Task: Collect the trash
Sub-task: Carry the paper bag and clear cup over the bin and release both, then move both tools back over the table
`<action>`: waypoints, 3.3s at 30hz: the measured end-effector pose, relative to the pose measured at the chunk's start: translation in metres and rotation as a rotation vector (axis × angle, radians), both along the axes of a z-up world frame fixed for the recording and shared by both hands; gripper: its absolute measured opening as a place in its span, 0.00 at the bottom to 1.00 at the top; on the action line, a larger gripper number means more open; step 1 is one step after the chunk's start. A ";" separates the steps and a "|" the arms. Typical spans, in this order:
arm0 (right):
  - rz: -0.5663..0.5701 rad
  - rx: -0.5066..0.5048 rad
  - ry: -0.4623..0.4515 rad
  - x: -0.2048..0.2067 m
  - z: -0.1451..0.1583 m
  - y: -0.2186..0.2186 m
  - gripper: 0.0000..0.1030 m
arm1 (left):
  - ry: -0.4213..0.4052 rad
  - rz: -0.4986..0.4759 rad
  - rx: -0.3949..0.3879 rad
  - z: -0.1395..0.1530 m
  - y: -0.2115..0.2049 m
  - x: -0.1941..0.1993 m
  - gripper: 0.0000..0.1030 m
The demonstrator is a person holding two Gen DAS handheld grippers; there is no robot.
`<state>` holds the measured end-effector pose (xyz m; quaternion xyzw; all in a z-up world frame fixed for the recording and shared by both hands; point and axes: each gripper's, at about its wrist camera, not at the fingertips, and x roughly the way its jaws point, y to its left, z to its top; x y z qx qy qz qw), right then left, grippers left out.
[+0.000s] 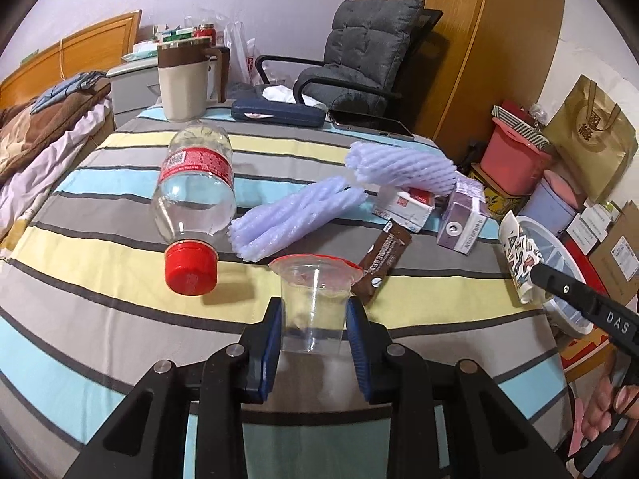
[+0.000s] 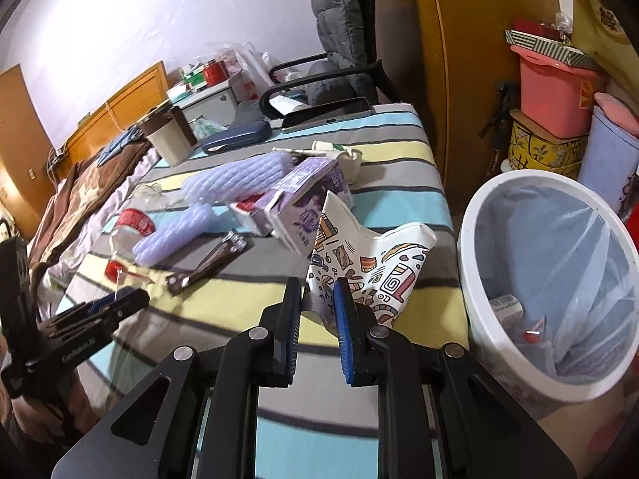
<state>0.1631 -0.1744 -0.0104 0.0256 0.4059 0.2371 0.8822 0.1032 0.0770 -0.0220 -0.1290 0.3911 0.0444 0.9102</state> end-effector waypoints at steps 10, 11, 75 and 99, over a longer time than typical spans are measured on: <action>0.007 0.013 -0.034 -0.013 0.009 -0.003 0.18 | -0.047 -0.031 0.006 0.023 -0.014 -0.012 0.31; 0.006 0.015 -0.037 -0.015 0.010 -0.004 0.18 | -0.050 -0.037 0.005 0.024 -0.016 -0.012 0.31; -0.332 0.055 0.035 0.003 -0.023 -0.154 0.19 | -0.018 -0.621 -0.101 0.007 -0.260 0.130 0.31; -0.325 0.050 0.007 -0.003 -0.014 -0.154 0.34 | -0.043 -0.584 -0.116 0.015 -0.247 0.120 0.44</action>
